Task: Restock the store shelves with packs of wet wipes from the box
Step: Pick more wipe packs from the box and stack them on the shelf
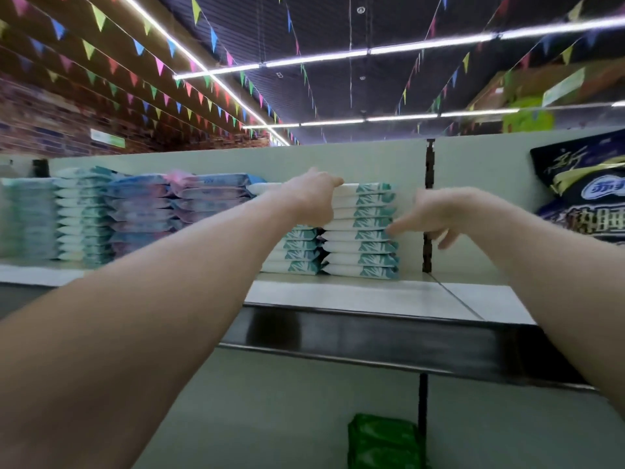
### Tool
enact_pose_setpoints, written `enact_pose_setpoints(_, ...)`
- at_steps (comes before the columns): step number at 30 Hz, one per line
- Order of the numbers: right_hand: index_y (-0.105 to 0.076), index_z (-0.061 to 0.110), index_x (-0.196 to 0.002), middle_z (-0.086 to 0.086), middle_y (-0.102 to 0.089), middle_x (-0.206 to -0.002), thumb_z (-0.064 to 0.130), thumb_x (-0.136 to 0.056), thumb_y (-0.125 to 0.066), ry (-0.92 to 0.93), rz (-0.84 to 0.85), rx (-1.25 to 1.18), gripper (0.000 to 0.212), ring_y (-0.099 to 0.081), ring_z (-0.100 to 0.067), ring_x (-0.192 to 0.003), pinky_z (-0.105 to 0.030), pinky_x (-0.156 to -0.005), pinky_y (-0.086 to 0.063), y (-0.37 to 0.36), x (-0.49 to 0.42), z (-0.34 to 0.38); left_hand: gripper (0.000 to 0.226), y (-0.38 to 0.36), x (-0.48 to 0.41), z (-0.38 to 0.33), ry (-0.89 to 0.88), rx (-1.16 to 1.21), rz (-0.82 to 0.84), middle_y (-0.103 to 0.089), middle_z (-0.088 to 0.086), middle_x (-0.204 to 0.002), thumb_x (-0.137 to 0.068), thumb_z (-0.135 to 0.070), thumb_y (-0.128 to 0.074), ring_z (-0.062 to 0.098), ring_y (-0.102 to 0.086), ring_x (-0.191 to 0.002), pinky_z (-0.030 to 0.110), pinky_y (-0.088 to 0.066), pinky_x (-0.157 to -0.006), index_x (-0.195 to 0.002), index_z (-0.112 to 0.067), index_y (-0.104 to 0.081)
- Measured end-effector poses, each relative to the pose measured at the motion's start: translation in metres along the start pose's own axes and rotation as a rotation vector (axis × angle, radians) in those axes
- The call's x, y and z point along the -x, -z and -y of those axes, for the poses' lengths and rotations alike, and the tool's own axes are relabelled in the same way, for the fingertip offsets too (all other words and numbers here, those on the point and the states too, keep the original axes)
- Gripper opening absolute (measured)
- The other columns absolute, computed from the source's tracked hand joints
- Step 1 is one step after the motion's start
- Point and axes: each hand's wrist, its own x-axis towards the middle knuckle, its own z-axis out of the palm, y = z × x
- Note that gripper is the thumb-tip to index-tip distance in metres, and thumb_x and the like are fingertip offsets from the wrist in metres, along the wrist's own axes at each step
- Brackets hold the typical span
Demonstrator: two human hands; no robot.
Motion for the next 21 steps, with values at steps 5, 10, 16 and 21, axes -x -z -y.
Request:
enact_pose_setpoints(5, -0.025, 0.004, -0.148, -0.025, -0.042, -0.141, 0.031, -0.085, -0.072, -0.132, 0.206, -0.171, 0.084, -0.054, -0.037, -0.119, -0.047, -0.097, -0.049, -0.016, -0.007, -0.006, 0.083, -0.023, 0.005, -0.014, -0.052, -0.175, -0.046, -0.036, 0.015, -0.138, -0.089, -0.013, -0.059, 0.029, -0.056, -0.103, 0.033, -0.052, -0.075, -0.153, -0.03, -0.01)
enact_pose_setpoints(10, -0.042, 0.008, -0.139, -0.019, -0.058, -0.123, 0.019, -0.091, -0.065, -0.12, 0.344, -0.412, 0.054, -0.062, -0.033, -0.103, -0.043, -0.077, -0.057, -0.019, -0.008, 0.006, 0.094, -0.032, -0.001, -0.017, 0.002, -0.26, -0.04, -0.04, 0.016, -0.135, -0.09, -0.026, -0.065, 0.031, -0.053, -0.111, 0.039, -0.046, -0.08, -0.153, -0.031, 0.003)
enact_pose_setpoints(16, -0.049, 0.011, -0.133, -0.014, -0.061, -0.122, 0.007, -0.09, -0.063, -0.002, 0.333, -0.426, 0.045, -0.062, -0.03, -0.106, -0.045, -0.09, -0.055, -0.027, -0.015, 0.012, 0.092, -0.035, -0.007, -0.013, 0.005, -0.267, -0.045, -0.042, 0.016, -0.135, -0.09, -0.021, -0.063, 0.031, -0.054, -0.11, 0.043, -0.05, -0.087, -0.153, -0.031, 0.003)
enact_pose_setpoints(21, -0.043, 0.007, -0.137, -0.02, -0.057, -0.123, 0.023, -0.091, -0.065, -0.01, 0.209, -0.022, 0.054, -0.065, -0.03, -0.095, -0.041, -0.08, -0.058, -0.009, -0.009, 0.008, 0.081, -0.03, 0.0, -0.009, -0.004, -0.207, -0.073, -0.046, 0.012, -0.129, -0.09, -0.02, -0.063, 0.027, -0.056, -0.101, 0.038, -0.052, -0.08, -0.152, -0.028, -0.011)
